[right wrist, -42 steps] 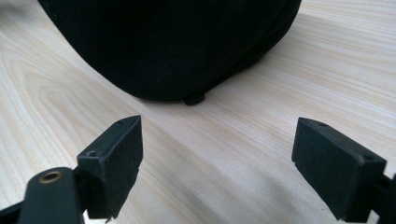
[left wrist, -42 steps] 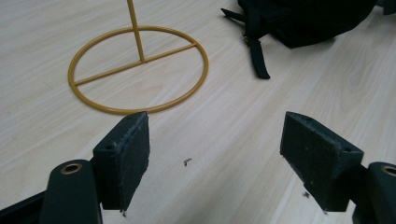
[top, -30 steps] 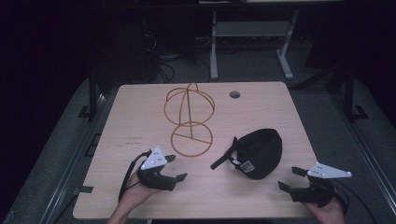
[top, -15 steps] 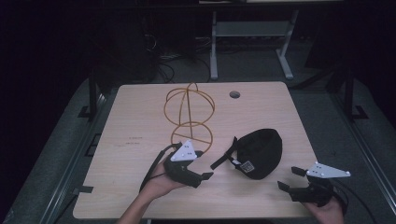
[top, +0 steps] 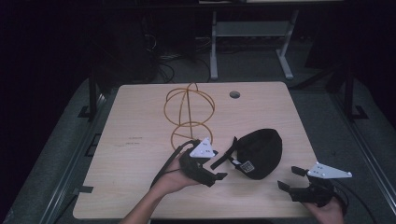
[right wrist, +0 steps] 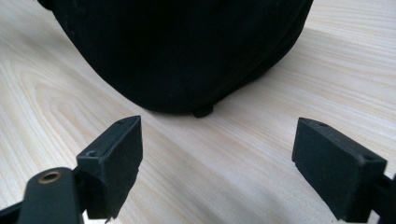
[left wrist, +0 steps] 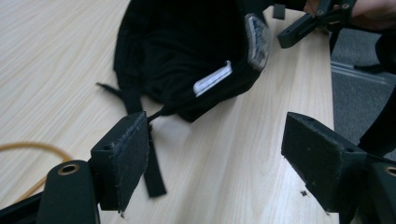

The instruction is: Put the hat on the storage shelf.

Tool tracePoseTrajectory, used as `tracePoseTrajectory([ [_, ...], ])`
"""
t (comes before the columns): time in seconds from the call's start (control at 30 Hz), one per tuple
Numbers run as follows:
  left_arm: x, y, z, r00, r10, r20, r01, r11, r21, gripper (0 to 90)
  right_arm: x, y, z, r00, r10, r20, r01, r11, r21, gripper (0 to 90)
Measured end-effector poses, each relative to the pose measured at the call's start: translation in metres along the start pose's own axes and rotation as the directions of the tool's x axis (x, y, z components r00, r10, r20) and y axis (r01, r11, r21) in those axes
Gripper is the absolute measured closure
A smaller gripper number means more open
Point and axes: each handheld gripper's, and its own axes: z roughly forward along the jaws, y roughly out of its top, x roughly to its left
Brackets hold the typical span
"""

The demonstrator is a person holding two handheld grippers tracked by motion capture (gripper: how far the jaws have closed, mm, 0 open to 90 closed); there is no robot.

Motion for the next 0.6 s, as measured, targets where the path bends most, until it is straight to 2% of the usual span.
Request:
tracePoseTrajectory([
  [0.17,-0.002,0.012,0.013,0.9994,0.017,0.029,-0.017,0.9999,0.003,22.3,-0.001,0.001,0.003,1.0000,0.000,-0.005,0.000,1.000,-0.005,15.9],
  [0.2,-0.004,0.016,0.018,0.9988,0.030,0.039,-0.030,0.9995,0.004,22.1,-0.001,0.001,0.003,1.0000,-0.001,-0.008,0.001,1.000,-0.004,15.9],
  [0.5,-0.004,0.025,0.025,0.9986,0.039,0.036,-0.039,0.9992,0.004,21.9,0.001,0.001,0.003,0.9999,-0.006,-0.010,0.006,1.000,0.000,15.9],
  [0.6,-0.004,0.029,0.028,0.9979,0.051,0.039,-0.052,0.9984,0.023,22.0,0.002,0.002,0.004,0.9998,-0.014,-0.011,0.014,1.000,0.000,15.9],
])
